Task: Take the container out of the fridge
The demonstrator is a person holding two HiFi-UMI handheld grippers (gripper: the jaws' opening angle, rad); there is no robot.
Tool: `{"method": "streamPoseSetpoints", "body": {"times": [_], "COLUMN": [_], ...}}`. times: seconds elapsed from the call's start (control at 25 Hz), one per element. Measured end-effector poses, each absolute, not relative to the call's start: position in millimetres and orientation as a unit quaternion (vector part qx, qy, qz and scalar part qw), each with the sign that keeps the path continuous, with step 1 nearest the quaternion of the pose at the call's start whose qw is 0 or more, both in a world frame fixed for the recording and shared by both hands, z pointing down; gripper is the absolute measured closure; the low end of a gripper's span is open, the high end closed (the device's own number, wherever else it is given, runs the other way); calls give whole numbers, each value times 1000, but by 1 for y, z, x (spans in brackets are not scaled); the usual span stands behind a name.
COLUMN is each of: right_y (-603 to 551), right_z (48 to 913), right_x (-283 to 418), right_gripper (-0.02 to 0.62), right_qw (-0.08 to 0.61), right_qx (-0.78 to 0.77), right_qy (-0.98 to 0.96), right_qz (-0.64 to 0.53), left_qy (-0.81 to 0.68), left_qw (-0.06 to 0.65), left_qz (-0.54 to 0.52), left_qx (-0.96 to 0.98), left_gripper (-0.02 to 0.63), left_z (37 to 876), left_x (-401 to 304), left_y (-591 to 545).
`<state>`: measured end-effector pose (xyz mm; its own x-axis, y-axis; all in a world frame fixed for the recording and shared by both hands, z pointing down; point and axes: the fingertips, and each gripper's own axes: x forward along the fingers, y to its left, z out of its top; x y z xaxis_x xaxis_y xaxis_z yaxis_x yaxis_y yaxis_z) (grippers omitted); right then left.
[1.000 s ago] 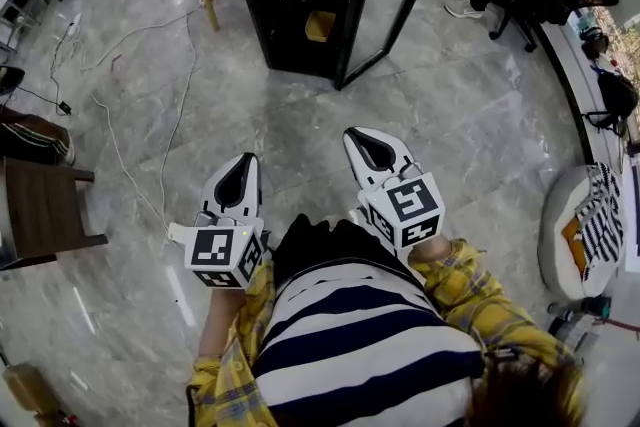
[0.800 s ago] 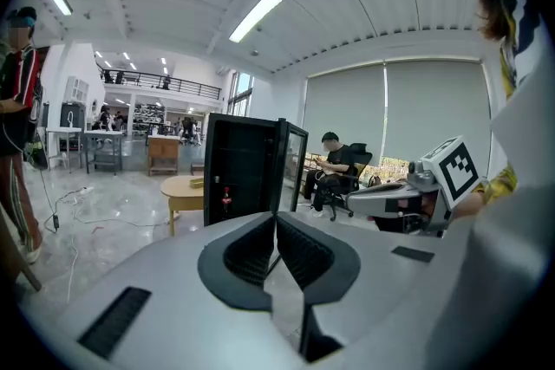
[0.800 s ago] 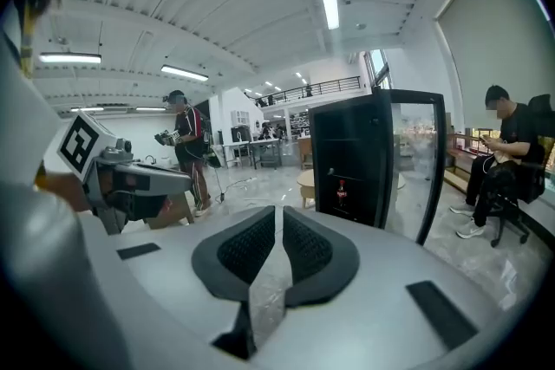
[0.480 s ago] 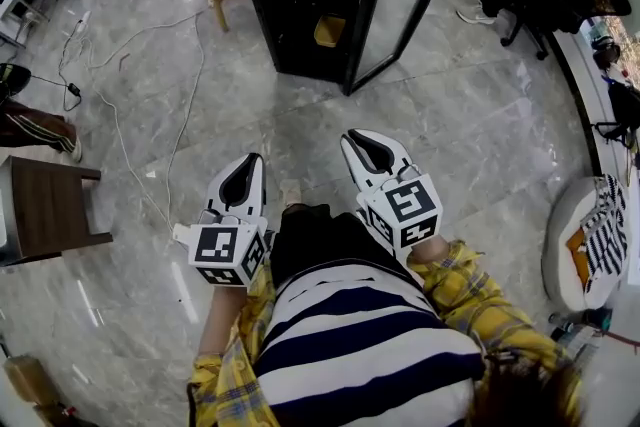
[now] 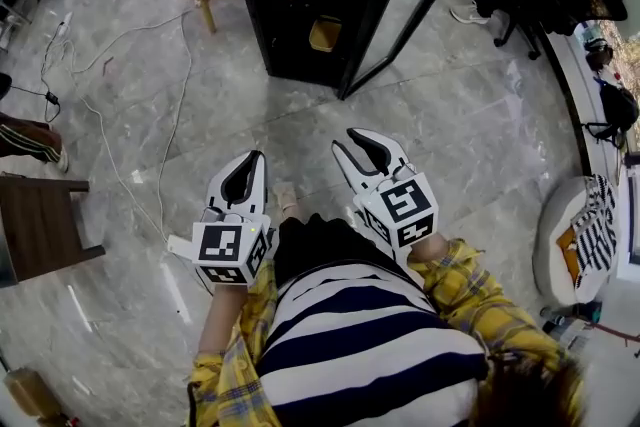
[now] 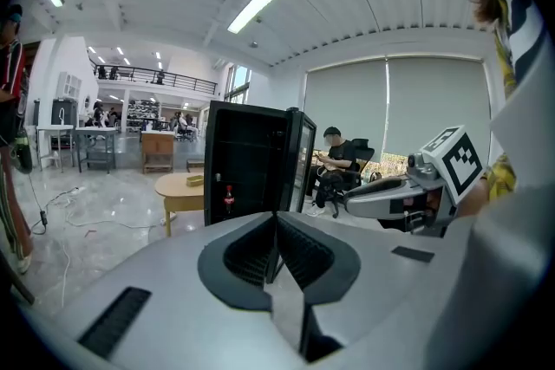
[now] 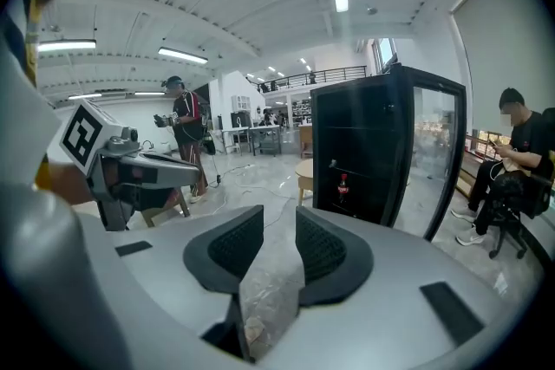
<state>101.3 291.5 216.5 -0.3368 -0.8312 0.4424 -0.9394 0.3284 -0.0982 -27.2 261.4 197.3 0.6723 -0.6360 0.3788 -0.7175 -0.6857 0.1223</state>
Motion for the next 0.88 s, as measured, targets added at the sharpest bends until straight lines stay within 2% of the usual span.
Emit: {"method": "streamPoseSetpoints", "body": {"times": [0.88], "right_y": [122], "right_z": [270], "right_x": [53], "right_gripper": [466], "right_qw": [254], "right_qx": [535], "right_qy": [-789], "right_qz": [163], "left_qy": [-348], "left_qw": [175], "left_qz": [186], "left_qx": [902], "left_gripper": [583], "left_z": [268], "left_x": [-91], "left_y": [102]}}
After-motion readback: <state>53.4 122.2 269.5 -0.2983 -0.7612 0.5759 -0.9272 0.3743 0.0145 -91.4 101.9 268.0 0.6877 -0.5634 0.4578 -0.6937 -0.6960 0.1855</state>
